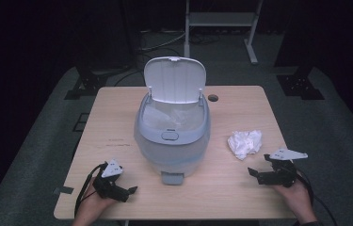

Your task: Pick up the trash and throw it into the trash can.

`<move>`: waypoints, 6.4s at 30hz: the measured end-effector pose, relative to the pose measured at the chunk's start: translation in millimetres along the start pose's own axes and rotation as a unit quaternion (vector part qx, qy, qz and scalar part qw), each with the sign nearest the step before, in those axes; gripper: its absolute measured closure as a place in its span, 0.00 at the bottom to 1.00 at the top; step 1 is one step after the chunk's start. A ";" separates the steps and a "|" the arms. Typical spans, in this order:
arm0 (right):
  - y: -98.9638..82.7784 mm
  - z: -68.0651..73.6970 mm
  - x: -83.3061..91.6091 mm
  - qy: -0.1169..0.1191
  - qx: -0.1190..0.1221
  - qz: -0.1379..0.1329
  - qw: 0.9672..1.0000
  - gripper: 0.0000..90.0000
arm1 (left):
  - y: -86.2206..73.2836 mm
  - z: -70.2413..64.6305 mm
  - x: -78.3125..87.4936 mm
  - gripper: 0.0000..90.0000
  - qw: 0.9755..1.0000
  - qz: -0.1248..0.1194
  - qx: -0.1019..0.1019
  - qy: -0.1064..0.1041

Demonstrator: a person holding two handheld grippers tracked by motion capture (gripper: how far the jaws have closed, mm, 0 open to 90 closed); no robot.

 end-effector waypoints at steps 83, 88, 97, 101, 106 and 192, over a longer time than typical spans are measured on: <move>51.8 -24.0 -90.5 -0.040 -0.011 0.028 0.999 0.11 | 0.1 0.4 -0.2 0.00 1.000 0.001 0.000 0.000; 48.3 -24.7 -93.0 -0.041 -0.010 0.035 0.999 0.12 | 0.1 0.4 -0.2 0.00 1.000 0.001 0.000 0.000; 42.0 -25.8 -94.8 -0.050 0.005 0.046 0.998 0.19 | 0.1 0.4 -0.1 0.00 1.000 0.001 0.000 0.000; 41.4 -25.5 -92.5 -0.050 0.013 0.042 0.998 0.29 | 0.1 0.4 -0.1 0.00 1.000 0.001 0.000 0.000; 40.5 -26.7 -89.1 -0.050 0.020 0.035 0.998 0.42 | -0.1 0.3 0.1 0.00 1.000 0.001 0.000 0.000; 102.4 24.4 9.4 0.151 0.035 -0.061 0.986 0.80 | -0.1 0.3 0.1 0.00 1.000 0.001 0.001 0.001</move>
Point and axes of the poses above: each handheld gripper's, and its own axes: x roughly backward along the jaws, y roughly out of its top, z roughly to its left, the point moved 9 cm from there along -x, roughly forward along the jaws, and after that the axes turned 2 degrees about -y, right-handed, at the moved point
